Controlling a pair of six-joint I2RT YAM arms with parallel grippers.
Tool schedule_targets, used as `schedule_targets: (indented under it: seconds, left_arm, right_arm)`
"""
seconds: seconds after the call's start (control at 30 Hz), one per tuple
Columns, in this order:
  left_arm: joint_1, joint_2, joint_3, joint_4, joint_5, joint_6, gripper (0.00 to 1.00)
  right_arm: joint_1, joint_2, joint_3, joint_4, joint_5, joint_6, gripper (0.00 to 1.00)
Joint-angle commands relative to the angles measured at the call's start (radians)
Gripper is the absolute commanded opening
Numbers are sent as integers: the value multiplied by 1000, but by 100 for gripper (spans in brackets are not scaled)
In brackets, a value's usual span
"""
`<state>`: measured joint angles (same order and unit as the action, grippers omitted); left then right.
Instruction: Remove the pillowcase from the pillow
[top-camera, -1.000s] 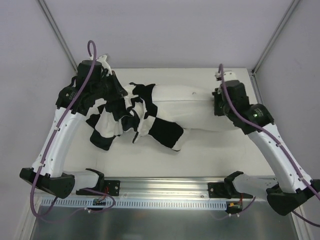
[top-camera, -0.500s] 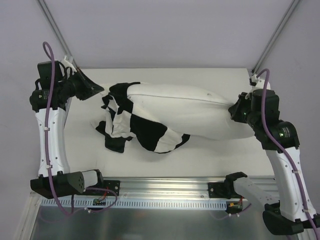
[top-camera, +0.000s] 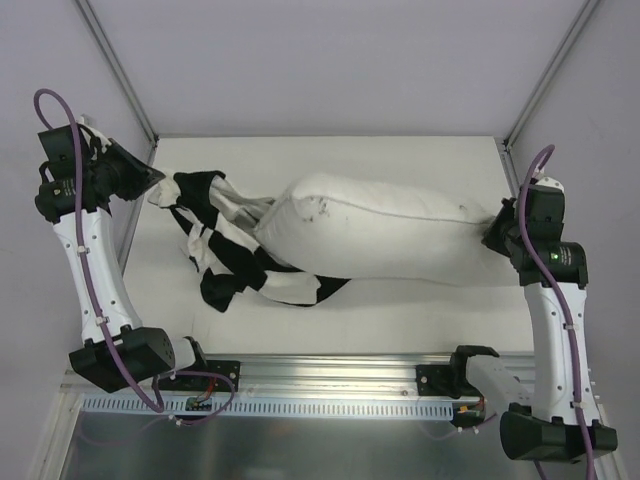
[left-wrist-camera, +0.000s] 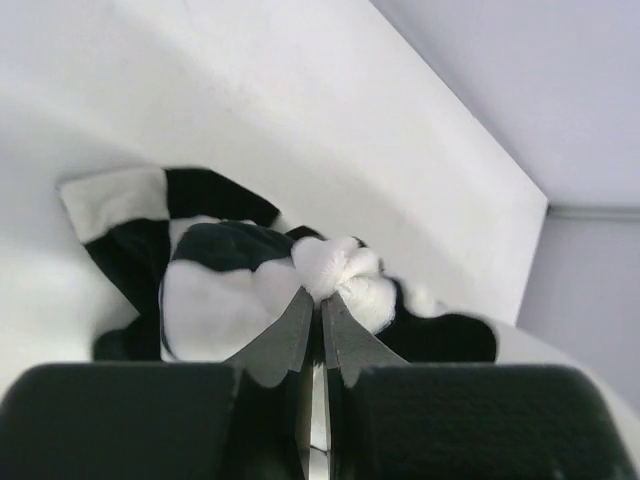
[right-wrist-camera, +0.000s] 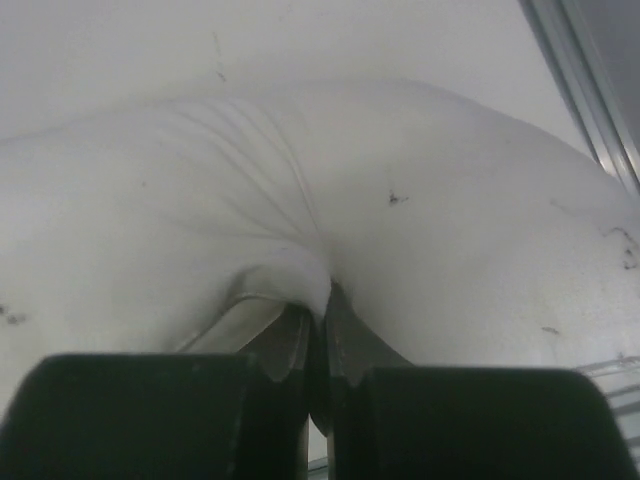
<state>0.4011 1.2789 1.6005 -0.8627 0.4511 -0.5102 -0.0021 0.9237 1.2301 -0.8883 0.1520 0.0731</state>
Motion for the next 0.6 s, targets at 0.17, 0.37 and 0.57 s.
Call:
schedule_targets:
  seconds: [0.17,0.37,0.57]
  left_arm:
    - [24,13,62,110,-126,13,0]
    - [65,-16,110,106,-169,15,0]
    - [67,-44,111,108,-209,-19,0]
  right_arm:
    - [-107,90,-27,80,-61,93,1]
    - [-157,121,-81,184,-109,158,1]
    - [-164,124,-118,313,-229,208,1]
